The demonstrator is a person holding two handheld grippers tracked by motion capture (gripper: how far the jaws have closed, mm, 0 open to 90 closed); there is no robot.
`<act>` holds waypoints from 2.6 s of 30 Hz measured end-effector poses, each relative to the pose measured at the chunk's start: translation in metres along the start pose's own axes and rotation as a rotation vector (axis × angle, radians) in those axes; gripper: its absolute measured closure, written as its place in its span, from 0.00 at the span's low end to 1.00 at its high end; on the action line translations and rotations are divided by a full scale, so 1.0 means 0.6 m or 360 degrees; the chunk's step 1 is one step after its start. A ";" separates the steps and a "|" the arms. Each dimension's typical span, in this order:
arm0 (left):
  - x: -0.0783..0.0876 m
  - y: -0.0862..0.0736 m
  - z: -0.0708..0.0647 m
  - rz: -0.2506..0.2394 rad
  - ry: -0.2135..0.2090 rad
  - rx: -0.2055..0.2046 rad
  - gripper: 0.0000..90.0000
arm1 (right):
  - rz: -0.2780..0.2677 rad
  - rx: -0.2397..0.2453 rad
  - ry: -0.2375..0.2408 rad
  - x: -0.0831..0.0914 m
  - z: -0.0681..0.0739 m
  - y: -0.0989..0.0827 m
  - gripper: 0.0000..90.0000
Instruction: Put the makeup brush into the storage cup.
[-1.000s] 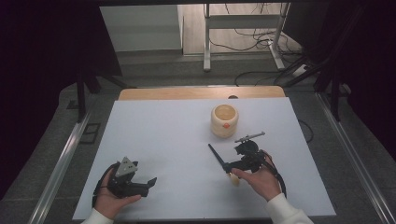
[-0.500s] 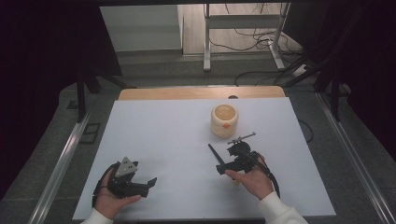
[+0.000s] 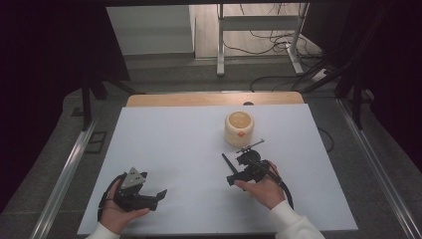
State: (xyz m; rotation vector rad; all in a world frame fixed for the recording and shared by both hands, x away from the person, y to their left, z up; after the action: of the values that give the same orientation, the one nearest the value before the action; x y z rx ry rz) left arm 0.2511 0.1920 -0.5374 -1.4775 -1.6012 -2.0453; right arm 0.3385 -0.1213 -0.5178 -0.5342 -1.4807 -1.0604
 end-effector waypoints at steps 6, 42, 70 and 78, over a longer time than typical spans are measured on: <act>-0.001 0.001 0.000 0.0002 -0.0001 0.0004 0.09 | 0.0049 -0.0012 -0.0001 -0.015 0.000 0.006 0.09; -0.001 0.000 0.002 0.0008 0.0002 0.0003 0.09 | 0.0282 0.0041 -0.0147 -0.051 -0.002 0.015 0.38; 0.001 -0.001 0.004 -0.0001 0.0005 0.0011 0.09 | 0.0427 0.0120 -0.0147 -0.051 0.001 0.014 0.87; 0.000 -0.001 0.005 0.0003 0.0010 0.0009 0.09 | 0.0415 0.0137 -0.0069 -0.048 -0.007 0.012 0.88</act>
State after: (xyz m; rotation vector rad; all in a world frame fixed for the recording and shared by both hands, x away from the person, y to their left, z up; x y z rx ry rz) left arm 0.2523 0.1946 -0.5378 -1.4690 -1.6015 -2.0404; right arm 0.3528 -0.1145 -0.5436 -0.6725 -1.4423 -0.7825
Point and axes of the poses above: each handheld gripper's, and its own axes: x roughly backward along the jaws, y roughly out of its top, z roughly to its left, the point moved 5 cm from there along -x, roughly forward along the jaws, and after that the axes turned 7 degrees about z, right-handed, at the moved point
